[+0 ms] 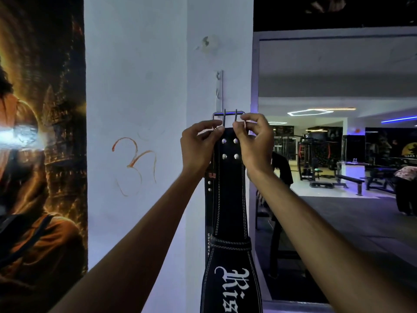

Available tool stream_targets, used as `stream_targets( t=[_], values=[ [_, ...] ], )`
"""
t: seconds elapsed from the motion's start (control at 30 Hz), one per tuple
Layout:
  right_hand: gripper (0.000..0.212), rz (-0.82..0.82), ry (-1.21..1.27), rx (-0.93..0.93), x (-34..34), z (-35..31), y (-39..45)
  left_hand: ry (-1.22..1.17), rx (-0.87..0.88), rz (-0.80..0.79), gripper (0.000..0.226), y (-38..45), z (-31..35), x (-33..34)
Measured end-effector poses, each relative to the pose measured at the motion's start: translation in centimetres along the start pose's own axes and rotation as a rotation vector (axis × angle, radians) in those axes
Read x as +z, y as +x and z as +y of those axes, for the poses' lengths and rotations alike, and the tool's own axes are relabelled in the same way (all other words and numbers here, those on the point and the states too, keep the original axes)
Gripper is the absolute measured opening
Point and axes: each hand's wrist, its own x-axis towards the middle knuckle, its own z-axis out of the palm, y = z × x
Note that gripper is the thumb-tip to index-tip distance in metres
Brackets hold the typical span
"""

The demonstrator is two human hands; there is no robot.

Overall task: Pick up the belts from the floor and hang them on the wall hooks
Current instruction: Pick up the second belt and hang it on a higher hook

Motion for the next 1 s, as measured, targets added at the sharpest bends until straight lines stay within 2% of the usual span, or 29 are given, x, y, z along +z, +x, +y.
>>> stream_targets(
  t=[0.13, 0.27, 0.53, 0.77, 0.9, 1.0],
  values=[
    [0.024, 0.022, 0.013, -0.017, 3.1, 3.8, 3.0, -0.084, 0.003, -0.004, 0.013, 5.4, -4.2, -0.1],
    [0.024, 0.074, 0.010, 0.000, 5.7, 7.8, 6.2, -0.094, 0.036, -0.059, 0.013, 10.0, -7.8, 0.5],
    [0.027, 0.092, -0.007, -0.029, 9.1, 12.0, 13.7, -0.078, 0.136, -0.013, 0.005, 18.5, -12.4, 2.9],
    [0.032, 0.134, -0.055, -0.046, 11.3, 15.9, 19.1, 0.038, 0.109, 0.028, 0.047, 24.0, -15.1, 4.7],
    [0.030, 0.152, -0.032, -0.040, 12.1, 17.0, 20.8, 0.052, 0.123, 0.054, 0.040, 25.6, -15.5, 5.3],
    [0.028, 0.178, -0.033, -0.052, 12.5, 17.2, 21.8, 0.081, 0.139, 0.052, 0.043, 26.6, -15.6, 5.8]
  ],
)
